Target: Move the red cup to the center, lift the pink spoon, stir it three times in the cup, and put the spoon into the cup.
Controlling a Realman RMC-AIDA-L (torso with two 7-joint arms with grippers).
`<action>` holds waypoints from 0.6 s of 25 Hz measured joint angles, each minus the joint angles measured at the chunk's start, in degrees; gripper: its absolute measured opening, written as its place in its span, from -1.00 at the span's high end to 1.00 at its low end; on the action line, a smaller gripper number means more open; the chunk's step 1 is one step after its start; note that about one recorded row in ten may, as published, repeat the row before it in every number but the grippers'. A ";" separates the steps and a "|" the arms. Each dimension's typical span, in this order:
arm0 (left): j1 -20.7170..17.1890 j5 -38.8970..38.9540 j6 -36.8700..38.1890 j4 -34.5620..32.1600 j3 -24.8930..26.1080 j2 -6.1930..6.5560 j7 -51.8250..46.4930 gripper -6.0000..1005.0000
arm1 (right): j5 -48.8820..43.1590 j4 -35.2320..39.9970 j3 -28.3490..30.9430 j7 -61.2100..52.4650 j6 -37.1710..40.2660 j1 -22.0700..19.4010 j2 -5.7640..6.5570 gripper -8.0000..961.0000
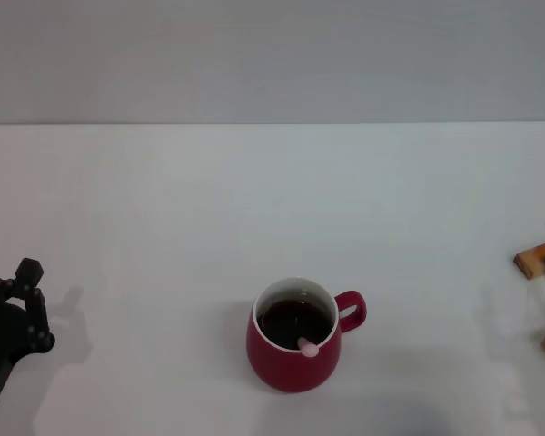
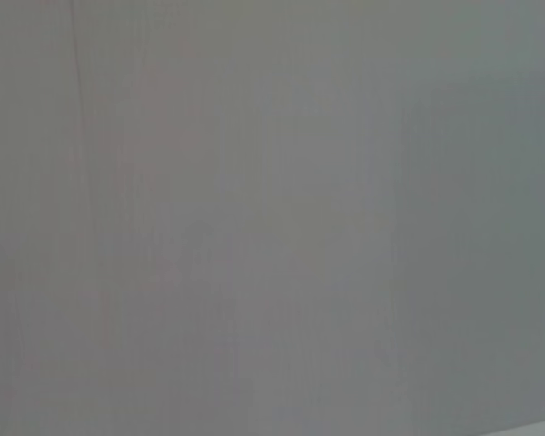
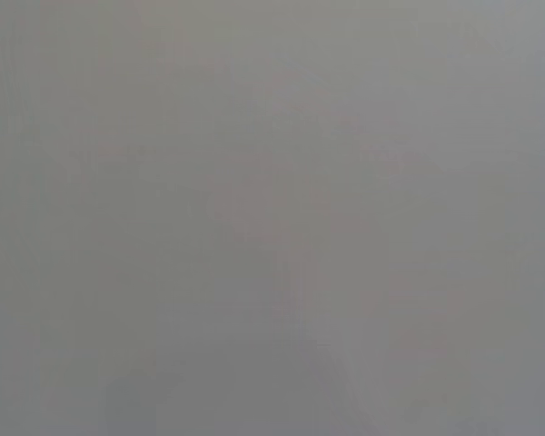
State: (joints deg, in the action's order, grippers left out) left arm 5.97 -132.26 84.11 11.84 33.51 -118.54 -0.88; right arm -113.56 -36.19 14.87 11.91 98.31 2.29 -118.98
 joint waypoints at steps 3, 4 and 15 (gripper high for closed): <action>0.00 0.09 0.63 0.02 0.23 0.04 0.08 0.99 | 4.48 0.30 -0.39 0.75 -0.81 -0.90 0.25 -0.16; 0.00 0.15 0.86 0.02 0.30 0.07 0.09 0.99 | 4.48 0.30 -0.39 0.75 -0.81 -0.90 0.25 -0.16; 0.00 0.32 1.14 -0.28 2.31 0.06 0.19 0.99 | 10.57 0.51 -0.60 -0.23 -2.20 -3.34 -0.01 -0.38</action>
State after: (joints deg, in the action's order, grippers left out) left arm 5.97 -131.94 85.26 11.56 35.82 -118.48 -0.69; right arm -102.99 -35.68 14.27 11.68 96.10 -1.05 -119.00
